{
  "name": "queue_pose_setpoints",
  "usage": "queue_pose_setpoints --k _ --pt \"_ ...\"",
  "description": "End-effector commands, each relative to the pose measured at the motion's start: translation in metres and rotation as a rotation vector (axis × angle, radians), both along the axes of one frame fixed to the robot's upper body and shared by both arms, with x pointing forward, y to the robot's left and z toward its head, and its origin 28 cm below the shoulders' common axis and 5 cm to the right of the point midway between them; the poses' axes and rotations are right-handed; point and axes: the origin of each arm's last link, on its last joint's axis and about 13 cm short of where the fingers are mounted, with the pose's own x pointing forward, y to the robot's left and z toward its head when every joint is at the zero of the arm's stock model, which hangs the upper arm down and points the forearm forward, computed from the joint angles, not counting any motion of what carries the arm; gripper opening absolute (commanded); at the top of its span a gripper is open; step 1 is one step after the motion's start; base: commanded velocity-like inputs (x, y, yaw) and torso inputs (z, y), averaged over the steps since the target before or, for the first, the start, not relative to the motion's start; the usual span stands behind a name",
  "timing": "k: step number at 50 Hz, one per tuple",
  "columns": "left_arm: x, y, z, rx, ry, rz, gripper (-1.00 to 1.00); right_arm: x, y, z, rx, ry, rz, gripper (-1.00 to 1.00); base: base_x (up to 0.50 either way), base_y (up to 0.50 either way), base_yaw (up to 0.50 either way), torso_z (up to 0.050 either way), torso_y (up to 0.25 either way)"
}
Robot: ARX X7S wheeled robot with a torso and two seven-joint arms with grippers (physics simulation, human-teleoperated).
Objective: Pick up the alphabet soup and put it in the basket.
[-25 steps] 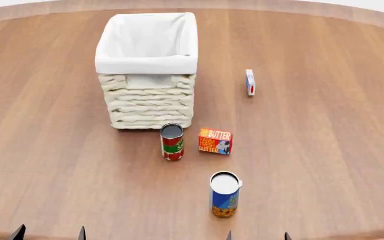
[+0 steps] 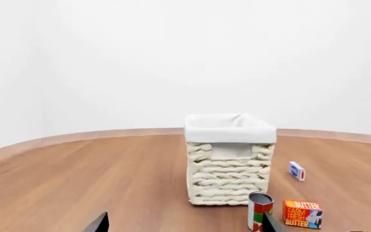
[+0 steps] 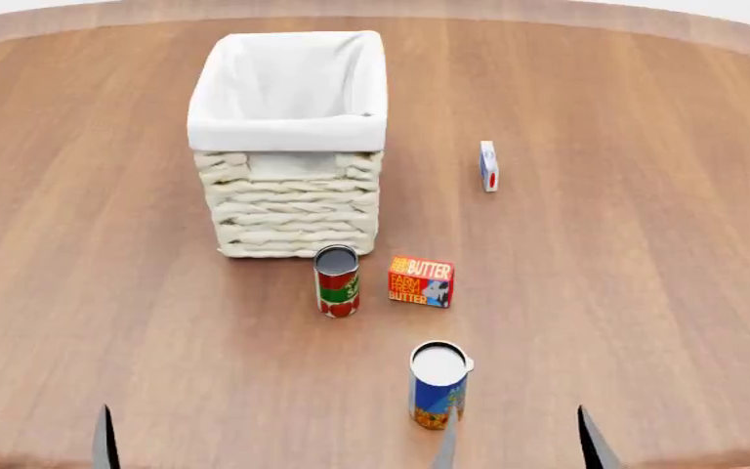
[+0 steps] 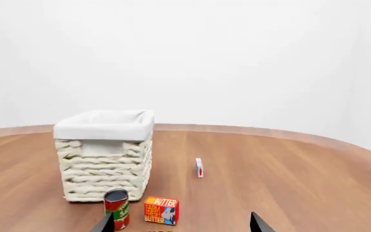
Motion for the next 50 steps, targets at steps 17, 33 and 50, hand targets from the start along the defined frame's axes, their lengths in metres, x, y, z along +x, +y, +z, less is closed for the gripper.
queue_pose_setpoints --k 17,33,50 --pt "-0.032 -0.006 0.044 0.01 -0.155 -0.028 1.0 -0.023 0.0 0.049 0.027 -0.141 0.048 1.0 0.1 0.0 0.0 0.0 0.0" --pt "-0.031 -0.006 0.042 0.011 -0.152 -0.024 1.0 -0.022 0.0 0.042 0.022 -0.139 0.04 1.0 0.5 0.0 0.0 0.0 0.0" --pt "-0.03 -0.006 0.041 0.019 -0.148 -0.022 1.0 -0.022 0.0 0.04 0.021 -0.136 0.043 1.0 0.5 0.0 0.0 0.0 0.0"
